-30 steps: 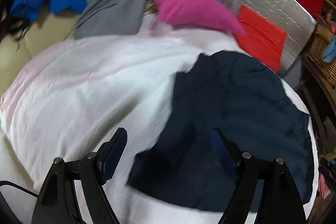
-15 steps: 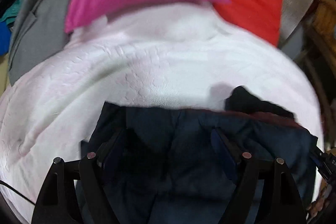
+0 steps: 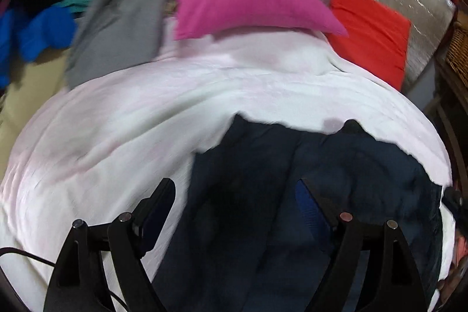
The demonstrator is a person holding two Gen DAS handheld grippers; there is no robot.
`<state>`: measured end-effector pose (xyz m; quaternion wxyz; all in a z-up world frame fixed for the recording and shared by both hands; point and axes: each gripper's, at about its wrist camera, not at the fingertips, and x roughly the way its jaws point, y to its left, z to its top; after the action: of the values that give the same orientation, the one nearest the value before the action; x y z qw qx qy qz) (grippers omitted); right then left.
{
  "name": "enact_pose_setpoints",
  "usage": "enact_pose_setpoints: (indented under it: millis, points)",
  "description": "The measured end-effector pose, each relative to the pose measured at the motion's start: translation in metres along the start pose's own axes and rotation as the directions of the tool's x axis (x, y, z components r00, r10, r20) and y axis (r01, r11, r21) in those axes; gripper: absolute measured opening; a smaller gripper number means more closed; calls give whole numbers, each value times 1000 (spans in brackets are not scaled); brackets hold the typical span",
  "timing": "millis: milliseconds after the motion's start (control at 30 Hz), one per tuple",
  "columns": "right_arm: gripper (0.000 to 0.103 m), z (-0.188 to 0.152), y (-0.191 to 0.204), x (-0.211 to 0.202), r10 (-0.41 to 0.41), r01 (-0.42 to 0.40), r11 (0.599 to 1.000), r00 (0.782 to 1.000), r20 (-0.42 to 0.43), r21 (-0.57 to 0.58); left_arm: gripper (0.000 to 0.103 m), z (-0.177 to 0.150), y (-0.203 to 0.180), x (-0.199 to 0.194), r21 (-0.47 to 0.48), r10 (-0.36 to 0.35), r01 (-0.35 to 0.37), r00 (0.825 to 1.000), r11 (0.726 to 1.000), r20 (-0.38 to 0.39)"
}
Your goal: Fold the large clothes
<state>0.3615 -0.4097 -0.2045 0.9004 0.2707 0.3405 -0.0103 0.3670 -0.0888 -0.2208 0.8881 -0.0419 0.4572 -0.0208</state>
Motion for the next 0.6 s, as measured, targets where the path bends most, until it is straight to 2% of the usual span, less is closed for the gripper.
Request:
enact_pose_setpoints:
  millis: [100, 167, 233, 300, 367, 467, 533, 600]
  points:
    - [34, -6, 46, 22, 20, -25, 998, 998, -63, -66, 84, -25, 18, -10, -16, 93, -92, 993, 996, 68]
    - [34, -11, 64, 51, -26, 17, 997, 991, -131, -73, 84, -35, 29, -7, -16, 128, -127, 987, 992, 99]
    - [34, -17, 62, 83, -105, 98, 994, 975, -197, -46, 84, -37, 35, -1, -4, 140, -141, 986, 990, 87]
    - [35, -19, 54, 96, -117, 122, 992, 968, -223, 9, 84, -36, 38, 2, 19, 145, -148, 985, 989, 90]
    - [34, -19, 48, 85, -80, 96, 993, 973, -218, 64, 84, -35, 40, -6, 29, 136, -141, 983, 990, 120]
    - [35, -20, 44, 50, -49, 60, 996, 985, -166, 63, 84, -33, 39, -19, 37, 102, -110, 979, 993, 177]
    - [36, -23, 35, 14, -63, 69, 996, 993, -101, 53, 84, -34, 37, -29, 48, 71, -82, 976, 995, 207]
    - [36, -28, 26, -15, -126, 128, 991, 991, -39, 36, 84, -34, 35, -34, 60, 61, -76, 972, 995, 227]
